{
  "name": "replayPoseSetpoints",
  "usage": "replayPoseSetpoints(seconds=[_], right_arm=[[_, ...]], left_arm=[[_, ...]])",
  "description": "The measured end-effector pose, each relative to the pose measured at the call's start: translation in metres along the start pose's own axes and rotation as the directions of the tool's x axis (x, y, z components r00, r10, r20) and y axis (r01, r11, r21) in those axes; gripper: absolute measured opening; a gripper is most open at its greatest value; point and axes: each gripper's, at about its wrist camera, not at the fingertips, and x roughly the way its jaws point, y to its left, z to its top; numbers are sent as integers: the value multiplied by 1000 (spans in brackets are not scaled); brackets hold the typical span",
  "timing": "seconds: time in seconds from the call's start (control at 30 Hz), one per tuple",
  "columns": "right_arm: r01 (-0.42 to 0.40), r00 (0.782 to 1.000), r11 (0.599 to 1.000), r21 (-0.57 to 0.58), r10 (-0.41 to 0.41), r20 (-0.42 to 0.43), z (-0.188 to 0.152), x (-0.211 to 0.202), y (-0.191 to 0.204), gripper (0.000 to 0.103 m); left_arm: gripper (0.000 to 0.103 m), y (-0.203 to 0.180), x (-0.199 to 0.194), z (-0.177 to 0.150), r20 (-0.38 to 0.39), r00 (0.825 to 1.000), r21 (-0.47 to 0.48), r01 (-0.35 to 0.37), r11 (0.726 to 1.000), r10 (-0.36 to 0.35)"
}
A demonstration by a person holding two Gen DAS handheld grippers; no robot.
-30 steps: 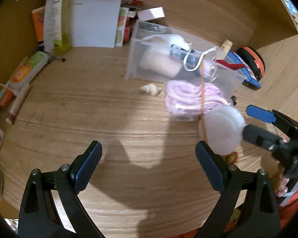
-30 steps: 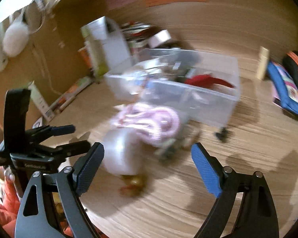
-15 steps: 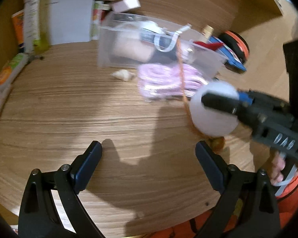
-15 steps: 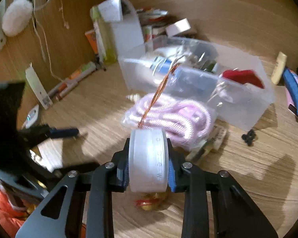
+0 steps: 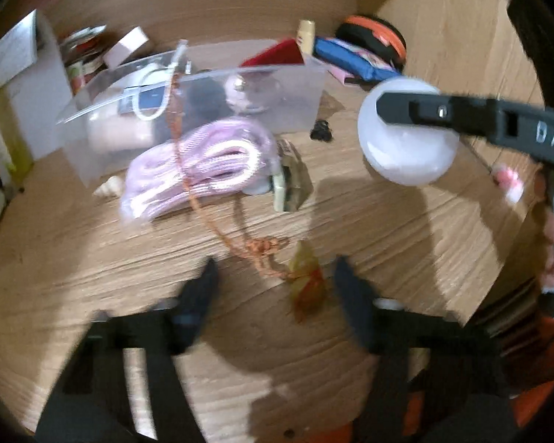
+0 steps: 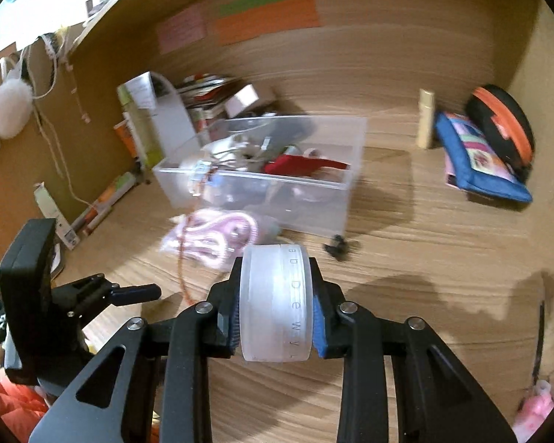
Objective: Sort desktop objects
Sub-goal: 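Grasp the white tape roll with the right gripper while the left grasps the yellow gourd charm, then carry the gourd charm and tape roll over the clear box with both grippers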
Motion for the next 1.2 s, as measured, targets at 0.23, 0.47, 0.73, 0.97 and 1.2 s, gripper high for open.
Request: replayPoseSetpoints(seconds=[0.23, 0.47, 0.73, 0.97, 1.2], right_arm=[[-2, 1000, 1000, 24, 2, 8, -1, 0, -15, 27], [-5, 999, 1000, 26, 4, 45, 10, -4, -19, 27], [-17, 996, 999, 37, 14, 89, 29, -7, -16, 27], [-25, 993, 999, 32, 22, 114, 44, -4, -9, 27], [-30, 991, 999, 25, 27, 128, 63, 4, -3, 27]], left_arm=[[24, 5, -12, 6, 69, 997, -6, -45, 999, 45], [24, 41, -47, 32, 166, 984, -92, -43, 995, 58], [24, 69, -74, 56, 261, 960, -143, -64, 988, 100], [24, 89, -84, 82, 321, 941, -144, -65, 988, 109], [24, 105, -98, 110, 382, 916, -141, -76, 987, 125]])
